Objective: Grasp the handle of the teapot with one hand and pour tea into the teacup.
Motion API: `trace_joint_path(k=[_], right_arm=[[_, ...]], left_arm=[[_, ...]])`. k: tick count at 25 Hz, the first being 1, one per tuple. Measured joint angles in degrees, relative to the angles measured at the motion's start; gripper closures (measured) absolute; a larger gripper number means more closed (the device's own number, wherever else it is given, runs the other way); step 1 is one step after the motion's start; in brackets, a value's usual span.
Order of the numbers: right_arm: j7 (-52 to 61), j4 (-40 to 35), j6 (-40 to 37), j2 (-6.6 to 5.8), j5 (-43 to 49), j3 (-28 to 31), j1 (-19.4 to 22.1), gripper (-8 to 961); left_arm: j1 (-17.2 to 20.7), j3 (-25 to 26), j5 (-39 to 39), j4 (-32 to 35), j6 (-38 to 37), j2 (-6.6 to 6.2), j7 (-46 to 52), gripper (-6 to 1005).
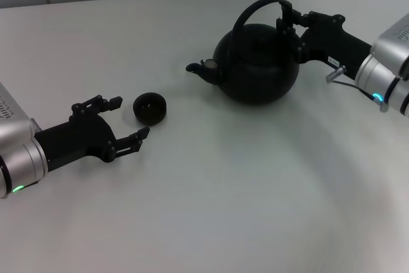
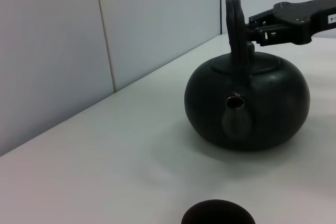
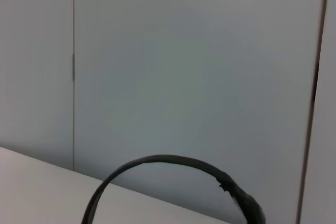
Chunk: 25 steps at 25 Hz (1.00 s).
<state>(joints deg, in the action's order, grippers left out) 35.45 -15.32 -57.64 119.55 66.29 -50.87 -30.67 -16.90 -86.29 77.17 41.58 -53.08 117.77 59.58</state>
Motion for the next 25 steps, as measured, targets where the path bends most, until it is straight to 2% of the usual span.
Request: trace_joint_path(k=[2, 11, 13, 19, 21, 25], right_arm=[[0.0, -0.1, -0.7, -0.01, 0.0, 0.2, 0.6, 776], [0.9, -0.2, -6.1, -0.10, 0.0, 1.7, 3.4, 413], [1.3, -0.3, -8.5, -0.12, 0.0, 2.6, 4.5, 323], [5.1, -0.3, -19.4, -0.24, 0.0, 6.7, 10.1, 145], [6.1, -1.4, -27.7, -0.44, 2.1, 6.3, 13.3, 141], [7.8, -5.1, -33.6, -0.54, 8.6, 5.0, 14.8, 132]], left_arm=[[0.0, 0.0, 0.0, 0.0, 0.0, 0.00, 0.1, 191], [-0.1, 0.0, 0.0, 0.2, 0.0, -0.11, 0.4, 191], [0.0, 0.1, 0.0, 0.2, -0.2, -0.15, 0.4, 191], [0.8, 0.5, 0.0, 0.6, -1.1, -0.26, 0.2, 191], [0.9, 0.5, 0.0, 0.7, -1.1, -0.29, 0.1, 191], [1.2, 0.5, 0.0, 0.8, -1.4, -0.36, 0.0, 191]])
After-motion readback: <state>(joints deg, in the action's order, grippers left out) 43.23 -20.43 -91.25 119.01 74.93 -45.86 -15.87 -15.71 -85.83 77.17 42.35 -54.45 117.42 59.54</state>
